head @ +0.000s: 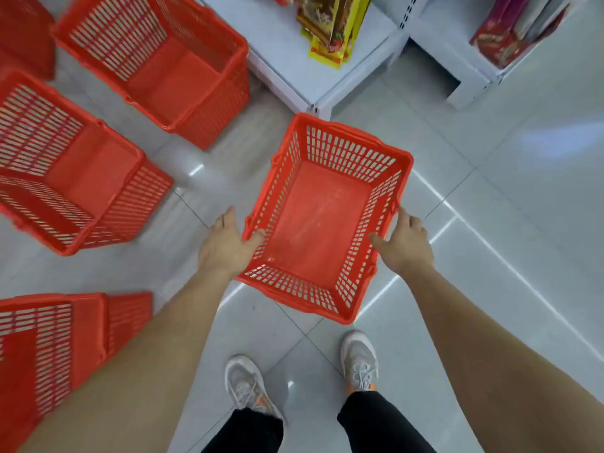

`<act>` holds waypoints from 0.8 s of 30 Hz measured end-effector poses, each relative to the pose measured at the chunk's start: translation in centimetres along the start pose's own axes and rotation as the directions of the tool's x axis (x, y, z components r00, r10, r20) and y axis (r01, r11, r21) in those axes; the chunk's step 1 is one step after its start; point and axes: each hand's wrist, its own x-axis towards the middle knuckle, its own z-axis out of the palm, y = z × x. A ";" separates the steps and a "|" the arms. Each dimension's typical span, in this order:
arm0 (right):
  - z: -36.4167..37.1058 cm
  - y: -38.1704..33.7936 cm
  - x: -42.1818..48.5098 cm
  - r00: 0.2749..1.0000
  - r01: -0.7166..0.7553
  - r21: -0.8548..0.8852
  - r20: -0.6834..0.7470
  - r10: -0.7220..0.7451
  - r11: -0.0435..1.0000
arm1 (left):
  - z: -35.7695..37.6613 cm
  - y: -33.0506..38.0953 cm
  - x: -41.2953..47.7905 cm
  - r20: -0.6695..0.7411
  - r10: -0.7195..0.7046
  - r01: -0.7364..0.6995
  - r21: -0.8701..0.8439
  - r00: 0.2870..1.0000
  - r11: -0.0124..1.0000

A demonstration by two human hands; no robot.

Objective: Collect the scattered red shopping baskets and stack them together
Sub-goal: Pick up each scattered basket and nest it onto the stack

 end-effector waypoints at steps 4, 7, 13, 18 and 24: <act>7.1 2.8 3.2 0.993 -0.049 0.175 -0.098 0.067 0.983 | 5.5 -0.4 6.2 -0.098 0.064 -0.067 -0.023 0.993 0.998; 11.1 4.1 4.8 0.983 0.013 0.346 -0.176 0.051 0.938 | 9.2 -0.5 9.6 -0.145 0.097 -0.102 -0.031 0.985 0.994; 12.0 4.0 5.0 0.963 0.186 0.499 -0.265 -0.056 0.847 | 10.4 -1.3 10.5 -0.365 0.127 -0.177 -0.106 0.922 0.978; 7.2 -1.4 2.7 0.960 0.253 0.471 -0.232 -0.158 0.845 | 4.4 -3.3 7.0 -0.387 0.025 -0.105 -0.188 0.922 0.976; -2.1 -13.0 -3.0 0.925 0.376 0.390 -0.211 -0.317 0.840 | -10.1 -5.6 0.5 -0.437 -0.101 -0.030 -0.283 0.894 0.959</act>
